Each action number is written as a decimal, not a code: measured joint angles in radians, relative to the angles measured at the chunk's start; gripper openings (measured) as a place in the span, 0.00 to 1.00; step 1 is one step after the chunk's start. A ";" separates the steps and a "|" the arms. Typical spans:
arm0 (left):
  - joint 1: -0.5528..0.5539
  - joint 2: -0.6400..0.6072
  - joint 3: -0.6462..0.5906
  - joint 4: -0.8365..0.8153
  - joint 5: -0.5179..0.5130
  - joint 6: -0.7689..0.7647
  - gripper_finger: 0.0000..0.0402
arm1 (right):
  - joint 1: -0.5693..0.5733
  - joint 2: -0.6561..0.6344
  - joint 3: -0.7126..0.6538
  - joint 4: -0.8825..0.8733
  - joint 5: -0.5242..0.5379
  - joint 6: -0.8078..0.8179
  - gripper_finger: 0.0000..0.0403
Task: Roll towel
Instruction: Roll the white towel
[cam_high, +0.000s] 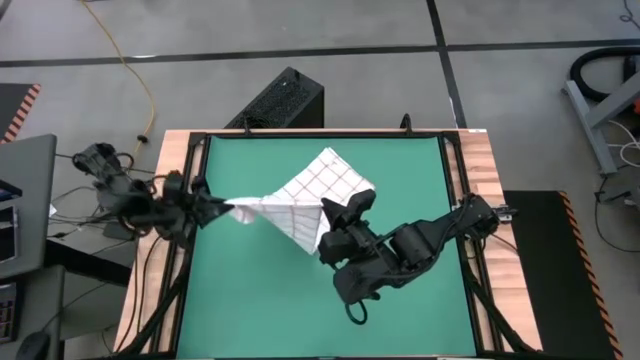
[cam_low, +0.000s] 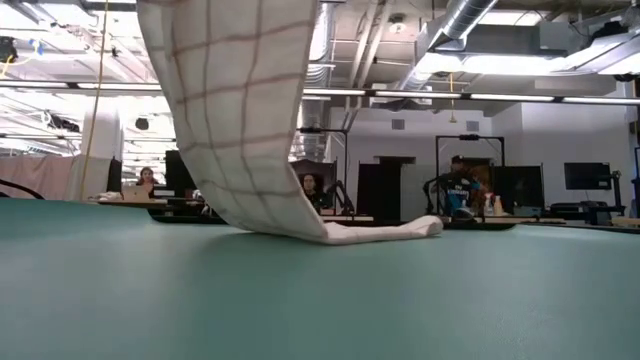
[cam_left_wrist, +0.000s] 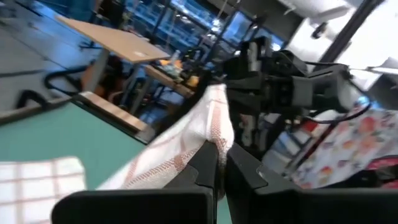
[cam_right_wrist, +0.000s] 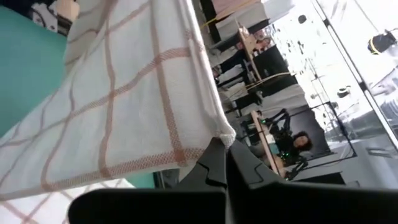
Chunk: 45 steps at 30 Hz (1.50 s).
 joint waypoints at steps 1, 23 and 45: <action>0.006 0.011 0.031 -0.041 -0.009 -0.001 0.00 | 0.000 0.000 0.000 0.024 0.002 -0.031 0.02; 0.174 0.721 1.271 -1.562 -0.097 0.112 0.00 | -0.100 -0.075 0.000 0.437 0.203 -0.580 0.02; 0.968 0.854 1.402 -0.946 0.007 1.579 0.00 | -0.645 -0.245 0.000 0.544 -0.319 -0.644 0.02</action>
